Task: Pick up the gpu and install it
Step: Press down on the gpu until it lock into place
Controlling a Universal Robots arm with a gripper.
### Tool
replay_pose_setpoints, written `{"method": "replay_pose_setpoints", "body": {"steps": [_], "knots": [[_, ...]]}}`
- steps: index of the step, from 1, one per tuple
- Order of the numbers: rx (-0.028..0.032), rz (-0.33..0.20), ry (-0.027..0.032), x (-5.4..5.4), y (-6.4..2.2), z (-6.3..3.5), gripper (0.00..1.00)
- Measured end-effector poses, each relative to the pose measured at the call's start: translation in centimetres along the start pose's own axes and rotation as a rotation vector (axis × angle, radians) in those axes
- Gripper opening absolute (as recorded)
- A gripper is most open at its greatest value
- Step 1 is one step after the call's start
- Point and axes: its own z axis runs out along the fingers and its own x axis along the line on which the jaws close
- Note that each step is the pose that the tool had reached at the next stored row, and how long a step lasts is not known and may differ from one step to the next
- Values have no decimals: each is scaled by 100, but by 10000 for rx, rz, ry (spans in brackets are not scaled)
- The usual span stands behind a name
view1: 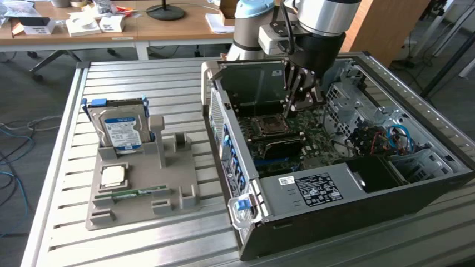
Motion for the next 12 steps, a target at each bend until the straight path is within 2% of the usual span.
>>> {"method": "replay_pose_setpoints", "body": {"steps": [6, 12], "knots": [[1, 0, -1, 0, 0, 10, 11], [0, 2, 0, 2, 1, 117, 11]]}}
